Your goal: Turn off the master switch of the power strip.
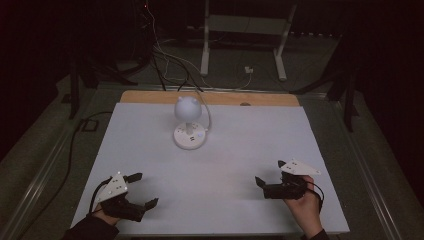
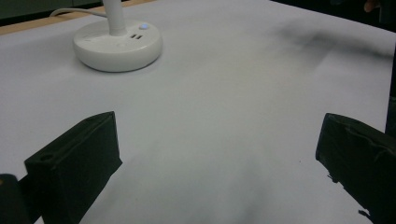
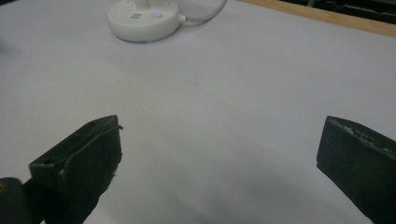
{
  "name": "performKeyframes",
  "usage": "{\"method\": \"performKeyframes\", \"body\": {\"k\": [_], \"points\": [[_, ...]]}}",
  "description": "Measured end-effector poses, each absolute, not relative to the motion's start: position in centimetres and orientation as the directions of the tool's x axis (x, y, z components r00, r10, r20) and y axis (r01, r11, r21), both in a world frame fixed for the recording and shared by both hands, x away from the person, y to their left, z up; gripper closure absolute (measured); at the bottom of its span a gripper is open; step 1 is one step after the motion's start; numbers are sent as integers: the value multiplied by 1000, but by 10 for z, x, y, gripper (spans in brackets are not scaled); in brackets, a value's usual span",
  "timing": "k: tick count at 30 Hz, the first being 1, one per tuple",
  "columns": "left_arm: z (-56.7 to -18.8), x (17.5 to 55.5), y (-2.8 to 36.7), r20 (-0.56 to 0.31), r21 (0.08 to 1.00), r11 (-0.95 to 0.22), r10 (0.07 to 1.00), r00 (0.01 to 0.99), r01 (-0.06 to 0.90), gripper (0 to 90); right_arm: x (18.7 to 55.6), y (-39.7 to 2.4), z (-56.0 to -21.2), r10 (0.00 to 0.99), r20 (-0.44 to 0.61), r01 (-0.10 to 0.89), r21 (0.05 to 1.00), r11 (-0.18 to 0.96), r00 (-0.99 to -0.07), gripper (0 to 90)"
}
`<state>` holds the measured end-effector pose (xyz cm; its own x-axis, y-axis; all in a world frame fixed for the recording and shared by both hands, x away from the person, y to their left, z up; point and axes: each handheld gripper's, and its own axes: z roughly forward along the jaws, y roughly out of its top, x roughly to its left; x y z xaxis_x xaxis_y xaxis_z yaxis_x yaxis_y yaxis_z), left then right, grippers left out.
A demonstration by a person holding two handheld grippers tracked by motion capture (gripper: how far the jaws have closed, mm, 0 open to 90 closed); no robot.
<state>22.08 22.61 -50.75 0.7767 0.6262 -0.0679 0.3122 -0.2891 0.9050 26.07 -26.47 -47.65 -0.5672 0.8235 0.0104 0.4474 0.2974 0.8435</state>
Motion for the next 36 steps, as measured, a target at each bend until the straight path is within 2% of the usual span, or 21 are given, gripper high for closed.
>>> {"method": "performKeyframes", "body": {"k": [36], "points": [[-507,220,227,-68,909,-283,626,777,307,3,301,-210,-440,727,10,395,845,362,-687,0]]}}
